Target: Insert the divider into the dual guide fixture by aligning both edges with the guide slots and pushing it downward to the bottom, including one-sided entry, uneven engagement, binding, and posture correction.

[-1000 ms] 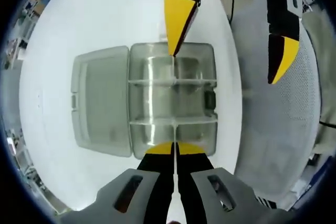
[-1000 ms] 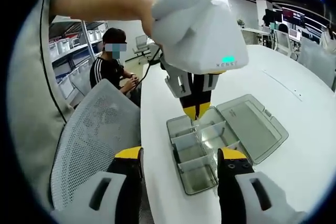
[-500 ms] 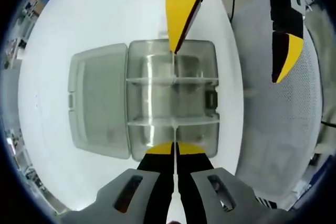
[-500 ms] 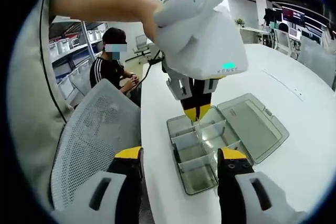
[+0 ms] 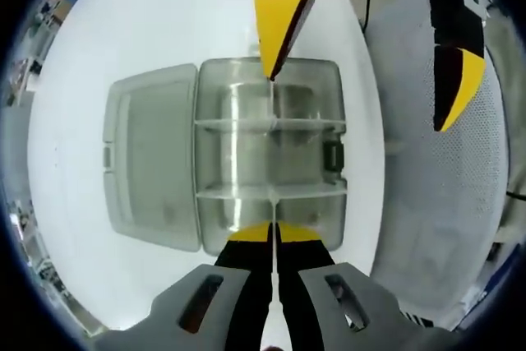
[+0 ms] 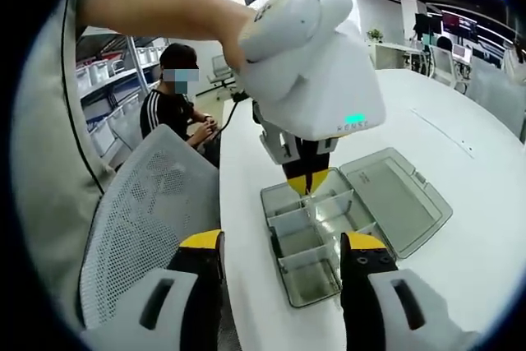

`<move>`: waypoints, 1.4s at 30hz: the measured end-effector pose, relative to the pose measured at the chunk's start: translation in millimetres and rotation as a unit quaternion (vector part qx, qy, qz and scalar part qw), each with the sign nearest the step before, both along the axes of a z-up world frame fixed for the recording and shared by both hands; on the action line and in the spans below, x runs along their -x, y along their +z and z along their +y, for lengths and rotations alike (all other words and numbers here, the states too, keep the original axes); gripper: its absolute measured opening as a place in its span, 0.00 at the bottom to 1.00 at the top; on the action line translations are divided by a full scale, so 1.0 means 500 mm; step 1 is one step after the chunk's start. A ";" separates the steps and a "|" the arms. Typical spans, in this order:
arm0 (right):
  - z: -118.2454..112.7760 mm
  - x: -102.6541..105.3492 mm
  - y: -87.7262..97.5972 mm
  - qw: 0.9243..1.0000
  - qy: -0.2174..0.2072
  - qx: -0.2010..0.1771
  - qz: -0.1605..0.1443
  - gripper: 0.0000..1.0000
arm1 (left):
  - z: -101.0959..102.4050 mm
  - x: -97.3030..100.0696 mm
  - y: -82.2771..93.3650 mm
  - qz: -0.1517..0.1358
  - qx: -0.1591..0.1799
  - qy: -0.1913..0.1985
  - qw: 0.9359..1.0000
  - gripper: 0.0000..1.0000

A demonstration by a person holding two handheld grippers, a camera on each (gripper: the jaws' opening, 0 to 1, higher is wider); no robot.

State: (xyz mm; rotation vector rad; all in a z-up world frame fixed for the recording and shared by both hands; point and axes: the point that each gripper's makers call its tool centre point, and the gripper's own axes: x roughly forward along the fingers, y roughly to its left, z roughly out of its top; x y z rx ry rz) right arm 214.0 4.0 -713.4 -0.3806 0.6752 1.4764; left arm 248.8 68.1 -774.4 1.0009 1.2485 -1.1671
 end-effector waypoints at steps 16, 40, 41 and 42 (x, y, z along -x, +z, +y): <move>-0.005 -0.002 0.000 1.000 0.000 0.003 -0.001 0.54 | 0.001 0.000 -0.009 0.006 0.001 0.008 1.000 0.00; -0.007 -0.003 0.008 1.000 0.000 0.004 -0.008 0.54 | 0.001 0.000 -0.013 0.002 0.000 0.016 1.000 0.00; -0.007 -0.002 0.008 1.000 0.000 0.004 -0.008 0.54 | 0.000 0.000 -0.013 0.001 0.000 0.015 1.000 0.00; -0.008 -0.002 0.008 1.000 0.001 0.004 -0.008 0.54 | 0.000 0.000 -0.013 0.000 0.000 0.014 1.000 0.00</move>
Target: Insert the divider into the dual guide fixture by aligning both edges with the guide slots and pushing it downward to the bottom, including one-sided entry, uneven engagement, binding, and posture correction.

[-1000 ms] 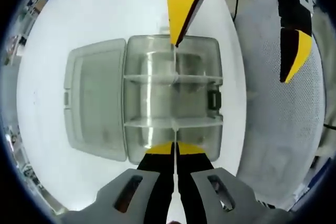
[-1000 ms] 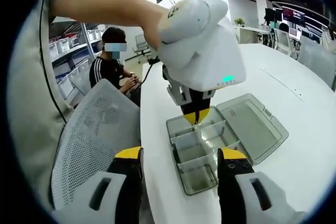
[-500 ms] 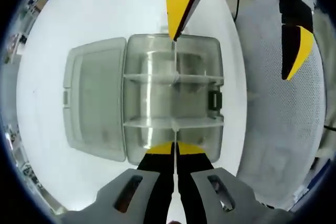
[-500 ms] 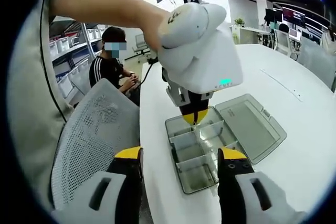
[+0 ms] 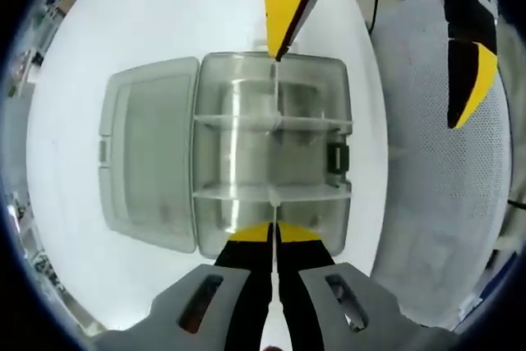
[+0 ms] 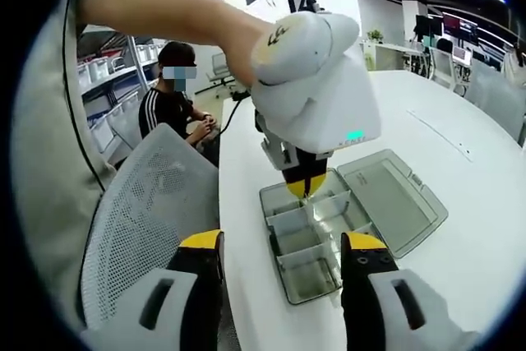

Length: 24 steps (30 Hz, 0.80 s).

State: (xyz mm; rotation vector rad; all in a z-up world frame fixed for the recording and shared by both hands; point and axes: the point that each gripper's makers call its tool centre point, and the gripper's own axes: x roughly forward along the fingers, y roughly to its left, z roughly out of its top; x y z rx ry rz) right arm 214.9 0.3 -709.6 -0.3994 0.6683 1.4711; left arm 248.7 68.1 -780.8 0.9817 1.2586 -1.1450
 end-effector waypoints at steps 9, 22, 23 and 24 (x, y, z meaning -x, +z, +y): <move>0.000 0.002 0.004 1.000 -0.002 -0.001 -0.003 0.54 | 0.001 0.000 0.001 -0.010 0.007 -0.004 1.000 0.00; -0.003 0.007 0.010 1.000 -0.003 -0.001 -0.008 0.55 | 0.005 -0.002 0.007 -0.021 0.034 0.021 0.999 0.05; -0.003 0.008 0.011 1.000 -0.003 -0.001 -0.008 0.55 | 0.006 -0.002 0.008 -0.022 0.034 0.022 0.999 0.05; -0.002 0.009 0.011 1.000 -0.003 -0.002 -0.007 0.55 | 0.008 -0.001 0.009 -0.021 0.032 0.023 0.999 0.05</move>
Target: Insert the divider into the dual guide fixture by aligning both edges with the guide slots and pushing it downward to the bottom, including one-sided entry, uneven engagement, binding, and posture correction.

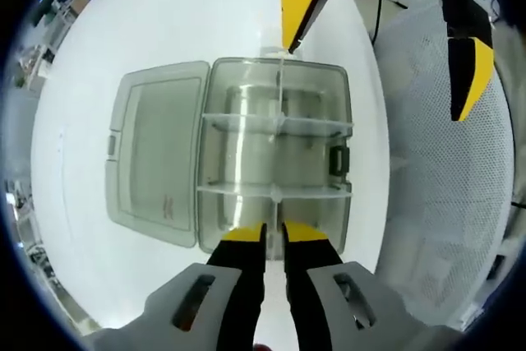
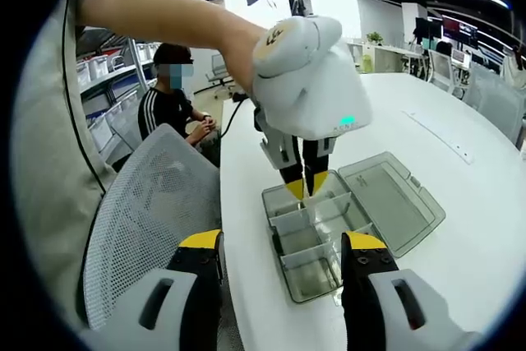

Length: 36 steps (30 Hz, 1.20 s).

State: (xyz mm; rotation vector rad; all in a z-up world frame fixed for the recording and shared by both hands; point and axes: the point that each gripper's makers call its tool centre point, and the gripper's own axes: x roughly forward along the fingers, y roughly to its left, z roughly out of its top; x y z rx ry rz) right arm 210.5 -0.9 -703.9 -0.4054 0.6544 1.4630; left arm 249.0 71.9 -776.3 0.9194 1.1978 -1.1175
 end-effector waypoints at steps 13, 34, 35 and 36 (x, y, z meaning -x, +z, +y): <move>-0.002 0.004 0.006 1.000 0.000 -0.002 -0.004 0.55 | -0.011 -0.009 0.021 -0.014 0.014 0.004 1.000 0.03; -0.016 0.006 0.009 1.000 -0.004 -0.001 -0.005 0.55 | -0.010 0.001 0.005 -0.014 -0.001 -0.013 1.000 0.00; -0.017 0.006 0.009 1.000 -0.004 0.000 -0.005 0.55 | -0.010 0.000 0.005 -0.015 0.003 -0.011 1.000 0.00; -0.018 0.006 0.009 1.000 -0.004 0.000 -0.006 0.55 | -0.008 0.000 0.006 -0.015 0.005 -0.010 1.000 0.00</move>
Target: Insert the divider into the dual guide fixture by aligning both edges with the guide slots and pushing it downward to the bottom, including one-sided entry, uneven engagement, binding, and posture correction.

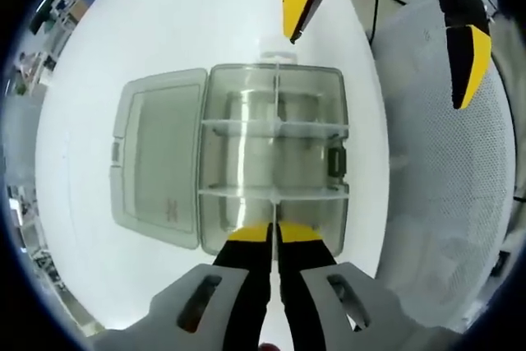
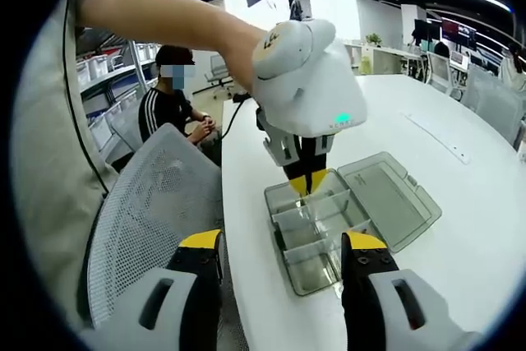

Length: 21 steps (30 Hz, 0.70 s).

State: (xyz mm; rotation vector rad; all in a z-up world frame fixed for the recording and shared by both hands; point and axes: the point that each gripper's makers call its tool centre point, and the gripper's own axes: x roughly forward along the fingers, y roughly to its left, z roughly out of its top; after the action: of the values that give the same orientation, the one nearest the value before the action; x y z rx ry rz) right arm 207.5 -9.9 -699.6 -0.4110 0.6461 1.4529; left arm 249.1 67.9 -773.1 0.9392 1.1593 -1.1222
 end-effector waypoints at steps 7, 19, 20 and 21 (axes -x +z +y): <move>-0.005 -0.005 -0.001 1.000 -0.003 0.001 -0.003 0.55 | -0.002 -0.013 0.018 -0.015 0.039 0.028 0.999 0.09; -0.002 -0.008 -0.005 1.000 -0.003 0.003 -0.005 0.56 | -0.006 -0.010 0.052 -0.030 0.095 0.046 0.994 0.14; -0.004 -0.008 -0.007 1.000 -0.003 0.005 -0.005 0.56 | -0.007 -0.010 0.055 -0.031 0.098 0.048 0.993 0.14; -0.005 -0.009 -0.008 1.000 -0.002 0.006 -0.006 0.56 | -0.008 -0.011 0.060 -0.035 0.104 0.051 0.993 0.14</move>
State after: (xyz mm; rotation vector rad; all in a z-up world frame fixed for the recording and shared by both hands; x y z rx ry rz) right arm 211.8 -12.3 -703.8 -0.4273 0.6464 1.4415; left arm 254.4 63.8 -743.2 0.7456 1.0006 -1.0948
